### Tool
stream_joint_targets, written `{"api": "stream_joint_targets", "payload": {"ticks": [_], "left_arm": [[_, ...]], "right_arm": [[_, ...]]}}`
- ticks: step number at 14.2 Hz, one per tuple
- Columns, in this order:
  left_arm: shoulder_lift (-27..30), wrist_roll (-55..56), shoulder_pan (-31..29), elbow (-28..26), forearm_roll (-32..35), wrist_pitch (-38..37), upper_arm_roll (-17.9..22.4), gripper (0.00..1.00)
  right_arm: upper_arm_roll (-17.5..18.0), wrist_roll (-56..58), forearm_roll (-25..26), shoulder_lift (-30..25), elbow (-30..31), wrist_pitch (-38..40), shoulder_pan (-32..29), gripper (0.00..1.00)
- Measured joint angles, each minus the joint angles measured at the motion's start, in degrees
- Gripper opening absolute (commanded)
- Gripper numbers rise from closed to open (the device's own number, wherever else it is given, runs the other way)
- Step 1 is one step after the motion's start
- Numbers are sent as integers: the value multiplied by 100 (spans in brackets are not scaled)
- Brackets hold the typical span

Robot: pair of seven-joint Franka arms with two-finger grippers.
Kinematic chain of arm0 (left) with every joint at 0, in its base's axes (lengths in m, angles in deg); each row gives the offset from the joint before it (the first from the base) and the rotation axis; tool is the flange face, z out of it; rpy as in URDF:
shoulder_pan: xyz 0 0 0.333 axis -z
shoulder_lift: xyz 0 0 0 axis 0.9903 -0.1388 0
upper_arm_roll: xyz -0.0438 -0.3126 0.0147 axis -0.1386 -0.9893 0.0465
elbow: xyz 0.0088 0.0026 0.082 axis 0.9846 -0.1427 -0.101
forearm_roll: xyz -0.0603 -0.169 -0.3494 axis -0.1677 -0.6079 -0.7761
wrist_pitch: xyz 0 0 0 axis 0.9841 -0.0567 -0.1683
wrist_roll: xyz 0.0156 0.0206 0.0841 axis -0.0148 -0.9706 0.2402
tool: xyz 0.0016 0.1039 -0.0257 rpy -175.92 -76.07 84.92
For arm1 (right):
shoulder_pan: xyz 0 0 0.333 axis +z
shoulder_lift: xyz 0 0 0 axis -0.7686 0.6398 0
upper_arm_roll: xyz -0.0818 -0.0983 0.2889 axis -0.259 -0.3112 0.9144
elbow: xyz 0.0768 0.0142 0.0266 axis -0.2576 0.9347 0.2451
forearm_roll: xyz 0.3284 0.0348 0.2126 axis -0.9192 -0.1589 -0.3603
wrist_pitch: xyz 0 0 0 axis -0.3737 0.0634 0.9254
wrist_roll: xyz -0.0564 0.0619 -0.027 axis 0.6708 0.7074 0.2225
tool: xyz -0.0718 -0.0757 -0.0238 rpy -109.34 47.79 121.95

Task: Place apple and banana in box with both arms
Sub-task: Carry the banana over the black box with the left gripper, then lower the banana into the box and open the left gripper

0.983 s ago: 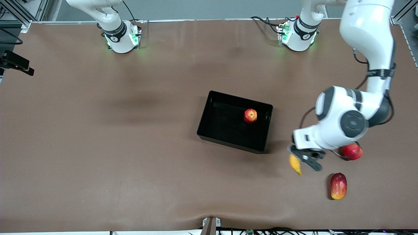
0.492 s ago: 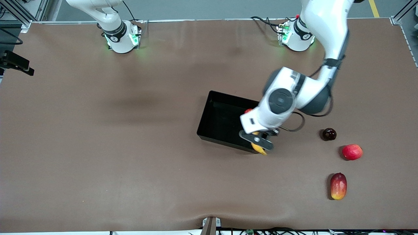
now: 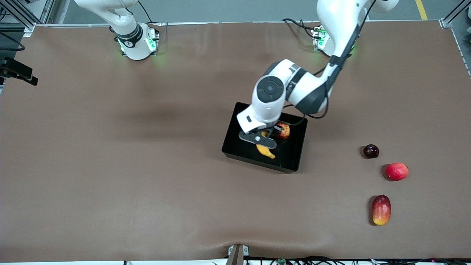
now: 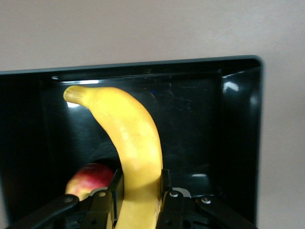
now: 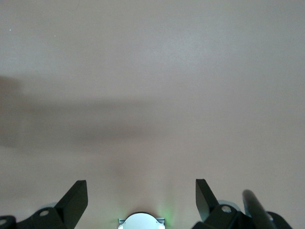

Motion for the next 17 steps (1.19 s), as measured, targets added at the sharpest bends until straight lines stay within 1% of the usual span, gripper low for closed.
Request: {"api": "stream_joint_targets", "payload": {"ticks": [4,11,14,16,17], "left_arm": [[-237,289,315,-126,0,590,1,0],[-668,284,313,-133,13,1104,30,0],[-847,286,312,-135,293,1276,32,0],[-967,286,309,-135,325,1370,35,0],[-1018,286,307,-134,325,1390,36,2]], "right_arm": [[-1,0,0,0,9,0,-1,100],[-10,0,0,0,15,0,-36,100],[-13,0,0,0,18,0,-45,100],[-13,0,0,0,21,0,-46,100],[-14,0,0,0,23,1,-46,100]]}}
